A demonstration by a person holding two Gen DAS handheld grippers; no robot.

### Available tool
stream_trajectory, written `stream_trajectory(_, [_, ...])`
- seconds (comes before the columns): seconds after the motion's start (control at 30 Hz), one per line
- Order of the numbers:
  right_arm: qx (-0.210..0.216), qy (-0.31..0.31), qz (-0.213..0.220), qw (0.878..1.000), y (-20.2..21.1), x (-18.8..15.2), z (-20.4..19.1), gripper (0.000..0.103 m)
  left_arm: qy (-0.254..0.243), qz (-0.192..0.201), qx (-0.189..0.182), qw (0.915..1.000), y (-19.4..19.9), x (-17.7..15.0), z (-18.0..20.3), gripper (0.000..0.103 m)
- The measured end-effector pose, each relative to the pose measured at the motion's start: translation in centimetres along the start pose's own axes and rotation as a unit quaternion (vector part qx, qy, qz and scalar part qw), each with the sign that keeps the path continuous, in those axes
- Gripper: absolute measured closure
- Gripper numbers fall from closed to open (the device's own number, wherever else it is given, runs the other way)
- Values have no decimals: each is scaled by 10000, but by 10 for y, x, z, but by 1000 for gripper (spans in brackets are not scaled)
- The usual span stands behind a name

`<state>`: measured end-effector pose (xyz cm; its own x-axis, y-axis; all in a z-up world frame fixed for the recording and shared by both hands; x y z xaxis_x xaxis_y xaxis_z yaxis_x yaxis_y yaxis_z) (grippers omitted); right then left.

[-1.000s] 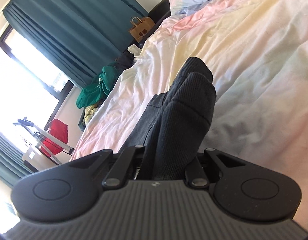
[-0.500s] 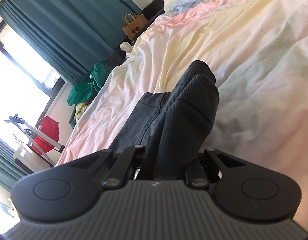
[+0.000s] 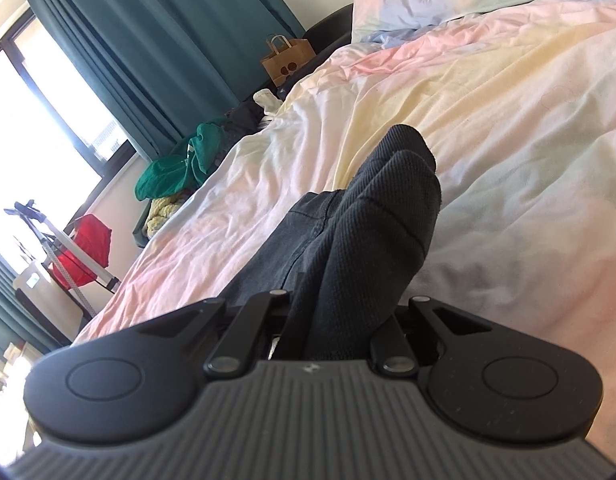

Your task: Fold clothes

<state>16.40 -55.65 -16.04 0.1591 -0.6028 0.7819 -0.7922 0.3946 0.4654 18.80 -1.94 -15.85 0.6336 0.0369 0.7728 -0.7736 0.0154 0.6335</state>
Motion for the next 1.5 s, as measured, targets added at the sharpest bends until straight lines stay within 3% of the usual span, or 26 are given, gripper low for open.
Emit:
stream_trajectory(0.1, [63,129,99,9998,3,5,-7,92,-79,-19,-18,10000,-1,0,0,19])
stream_trajectory(0.33, [268,970,350,9943,20,37,-55,92,396,-240,-448,9979,26,17,-13,18])
stream_trajectory(0.47, [432,1759,593,9817,42,62,-109,92,643,108,-655,9957,55,36,-28,15])
stream_trajectory(0.53, [562,2251,803,9694,61,72,-145,92,897,196,-726,9931,60,43,-38,14])
stream_trajectory(0.63, [786,3172,1157,9380,91,70,-205,92,1461,236,-858,9853,66,51,-59,14])
stream_trajectory(0.77, [1281,4457,1596,8715,132,26,-289,92,2175,280,-999,9705,72,60,-93,14])
stream_trajectory(0.83, [1546,5028,1660,8341,146,-18,-323,92,2316,422,-1025,9665,79,64,-105,14])
stream_trajectory(0.93, [1894,5630,1523,7899,155,-98,-351,92,2366,620,-977,9647,87,67,-116,14])
stream_trajectory(1.07, [2283,6341,842,7339,149,-213,-356,91,2300,675,-999,9657,91,65,-122,14])
stream_trajectory(1.13, [2256,6663,569,7085,143,-255,-350,90,2165,710,-1028,9682,91,62,-119,14])
stream_trajectory(1.17, [2222,6746,522,7020,141,-267,-347,89,2114,686,-1013,9697,89,61,-116,14])
stream_trajectory(1.33, [2419,6541,334,7159,146,-253,-348,82,1897,621,-1238,9720,80,54,-93,14])
stream_trajectory(1.47, [2706,6424,51,7170,160,-246,-344,54,1459,614,-1251,9794,76,47,-71,14])
stream_trajectory(1.5, [2851,6287,-71,7235,164,-241,-339,39,1347,617,-1231,9813,75,45,-66,14])
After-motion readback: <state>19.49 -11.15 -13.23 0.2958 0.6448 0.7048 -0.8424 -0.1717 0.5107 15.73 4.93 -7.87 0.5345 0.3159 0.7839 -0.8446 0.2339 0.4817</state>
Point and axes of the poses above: each gripper's, at about its wrist camera, not at the fingertips, and y roughly against the way its jaws point, z to its right, x to its top, the point moved 6 cm from there along -y, roughly the way its jaws point, and after that the axes turned 14 degrees about y, right-handed, at the moved point
